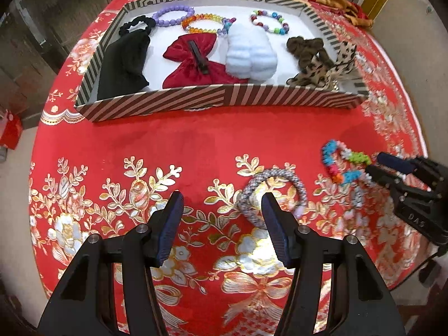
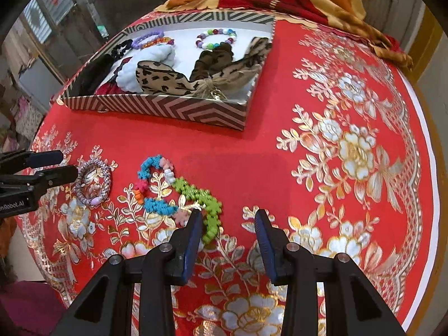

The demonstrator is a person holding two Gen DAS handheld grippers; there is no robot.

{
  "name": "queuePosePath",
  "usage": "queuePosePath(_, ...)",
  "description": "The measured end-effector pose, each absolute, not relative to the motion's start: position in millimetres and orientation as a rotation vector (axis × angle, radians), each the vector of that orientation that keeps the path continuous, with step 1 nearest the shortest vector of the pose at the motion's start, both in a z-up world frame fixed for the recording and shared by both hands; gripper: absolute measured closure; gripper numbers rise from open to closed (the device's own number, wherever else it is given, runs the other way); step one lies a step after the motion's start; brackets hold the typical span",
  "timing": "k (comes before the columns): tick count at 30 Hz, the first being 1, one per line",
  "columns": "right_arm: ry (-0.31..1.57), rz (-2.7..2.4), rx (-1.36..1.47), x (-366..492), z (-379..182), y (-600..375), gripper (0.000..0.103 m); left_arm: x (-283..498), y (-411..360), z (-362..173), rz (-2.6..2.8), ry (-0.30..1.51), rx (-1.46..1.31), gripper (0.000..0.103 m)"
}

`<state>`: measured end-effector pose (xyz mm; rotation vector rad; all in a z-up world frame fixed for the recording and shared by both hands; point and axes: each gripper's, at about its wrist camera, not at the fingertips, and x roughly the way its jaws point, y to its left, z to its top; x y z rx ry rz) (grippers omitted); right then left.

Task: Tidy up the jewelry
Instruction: 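Grasp the silver braided bracelet with the left tool while the right tool grasps the green-blue bracelet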

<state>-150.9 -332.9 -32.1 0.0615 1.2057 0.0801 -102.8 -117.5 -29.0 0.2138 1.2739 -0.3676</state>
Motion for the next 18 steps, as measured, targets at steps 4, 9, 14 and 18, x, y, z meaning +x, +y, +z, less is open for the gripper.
queuePosePath(4, 1.200, 0.080, 0.028, -144.1, -32.8, -324.7, 0.066, -102.6, -121.3, -39.5, -0.357, 1.300, 0.217, 0.046)
queuePosePath(9, 1.186, 0.070, -0.009, -142.4, -34.2, -317.5, 0.071, -106.4, -131.4, -43.6, -0.347, 1.266, 0.283, 0.045)
queuePosePath(14, 1.182, 0.069, -0.010, -143.7, -33.3, -316.3, 0.090, -101.8, -138.4, -42.7, -0.354, 1.264, 0.287, 0.046)
queuePosePath(18, 1.182, 0.081, 0.015, -147.0, -32.3, -316.2, 0.091, -101.2, -145.0, -40.0, -0.384, 1.242, 0.298, 0.073)
